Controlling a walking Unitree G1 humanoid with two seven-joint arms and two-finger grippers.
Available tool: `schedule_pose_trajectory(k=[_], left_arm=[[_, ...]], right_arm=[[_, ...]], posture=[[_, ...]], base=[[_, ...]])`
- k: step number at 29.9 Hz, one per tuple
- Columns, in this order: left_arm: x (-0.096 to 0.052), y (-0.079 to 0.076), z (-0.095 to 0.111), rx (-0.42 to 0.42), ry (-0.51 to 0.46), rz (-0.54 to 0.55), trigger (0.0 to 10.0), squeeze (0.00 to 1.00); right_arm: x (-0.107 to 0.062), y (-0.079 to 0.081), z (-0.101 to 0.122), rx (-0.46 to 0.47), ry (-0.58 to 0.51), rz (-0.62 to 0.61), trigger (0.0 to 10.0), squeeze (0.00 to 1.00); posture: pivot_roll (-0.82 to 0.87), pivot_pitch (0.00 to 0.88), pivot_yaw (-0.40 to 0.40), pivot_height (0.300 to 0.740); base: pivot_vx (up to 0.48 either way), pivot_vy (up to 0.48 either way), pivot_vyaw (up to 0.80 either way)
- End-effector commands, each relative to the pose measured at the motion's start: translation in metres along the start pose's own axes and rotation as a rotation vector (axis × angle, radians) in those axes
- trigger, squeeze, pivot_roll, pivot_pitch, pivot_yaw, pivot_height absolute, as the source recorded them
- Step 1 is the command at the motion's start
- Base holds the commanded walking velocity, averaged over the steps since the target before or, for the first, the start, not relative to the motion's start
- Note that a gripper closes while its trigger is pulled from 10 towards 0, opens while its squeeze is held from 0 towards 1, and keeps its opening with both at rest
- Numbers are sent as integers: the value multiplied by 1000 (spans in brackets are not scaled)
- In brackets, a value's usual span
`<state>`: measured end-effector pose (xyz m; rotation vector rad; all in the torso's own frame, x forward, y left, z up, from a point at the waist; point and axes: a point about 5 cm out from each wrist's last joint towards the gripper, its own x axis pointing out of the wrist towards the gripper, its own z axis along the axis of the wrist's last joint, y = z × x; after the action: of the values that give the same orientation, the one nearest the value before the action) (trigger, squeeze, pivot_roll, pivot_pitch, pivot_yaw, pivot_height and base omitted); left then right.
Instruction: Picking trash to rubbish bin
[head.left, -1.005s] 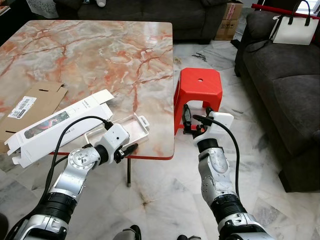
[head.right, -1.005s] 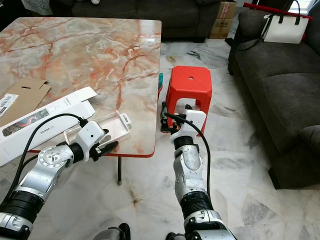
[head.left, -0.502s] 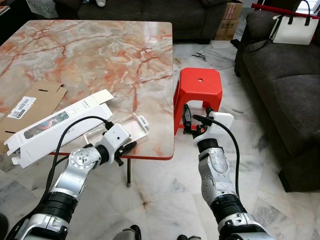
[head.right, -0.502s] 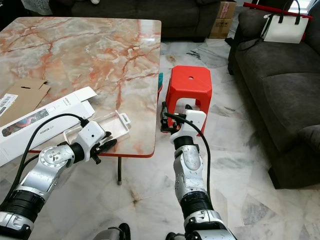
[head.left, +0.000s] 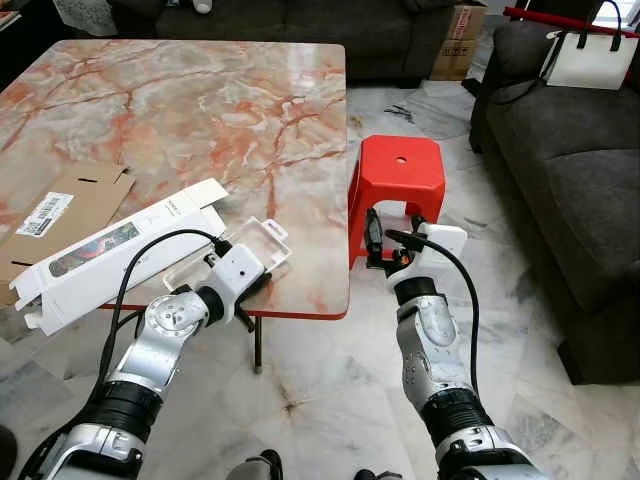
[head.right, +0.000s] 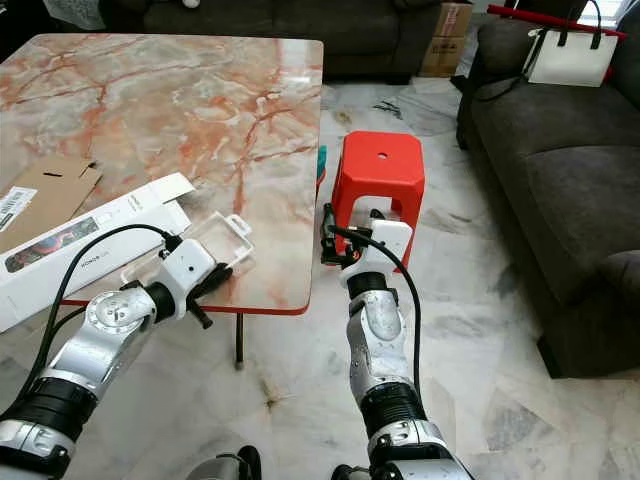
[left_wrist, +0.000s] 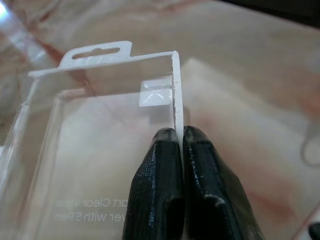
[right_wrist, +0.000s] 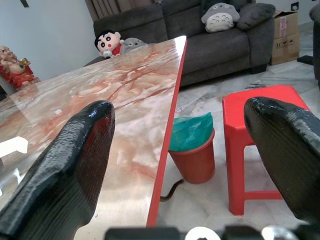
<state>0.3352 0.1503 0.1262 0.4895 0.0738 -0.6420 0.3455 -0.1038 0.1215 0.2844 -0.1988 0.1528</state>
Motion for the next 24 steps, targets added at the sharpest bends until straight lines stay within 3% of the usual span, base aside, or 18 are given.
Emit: schedule_pose_trajectory(k=[1,4,5,6,7,15,20,24], left_arm=[[4,4,8,29,-29,36,0,0],[7,8,21,20,-95,100,0,0],[8,10,26,13,-125,125,1373,0],[9,12,33,10,-163,156,4157,0],[10,13,37,9,-188,178,10000,0],[19,13,64,-48,-354,344,10000,0],[26,8,62,-87,-359,356,10000,0],[28,9,55,-115,-347,385,10000,0]], right_arm=[[2,1,1,4,-2,0,10000,0],[2,1,1,4,-2,-1,10000,0],[2,1,1,4,-2,-1,10000,0],[2,1,1,4,-2,0,10000,0],[2,1,1,4,-2,0,10000,0],[5,0,11,-4,-46,-2,10000,0],[8,-8,20,-17,-83,-23,10000,0],[8,-20,23,-85,-82,-38,10000,0]], posture=[[172,152,-19,740],[173,151,-20,740],[173,151,-20,740],[173,151,-20,740],[174,150,-21,740],[170,143,-24,740],[168,138,-25,740],[168,138,-25,740]], base=[[0,0,0],[0,0,0],[0,0,0],[0,0,0],[0,0,0],[0,0,0],[0,0,0],[0,0,0]])
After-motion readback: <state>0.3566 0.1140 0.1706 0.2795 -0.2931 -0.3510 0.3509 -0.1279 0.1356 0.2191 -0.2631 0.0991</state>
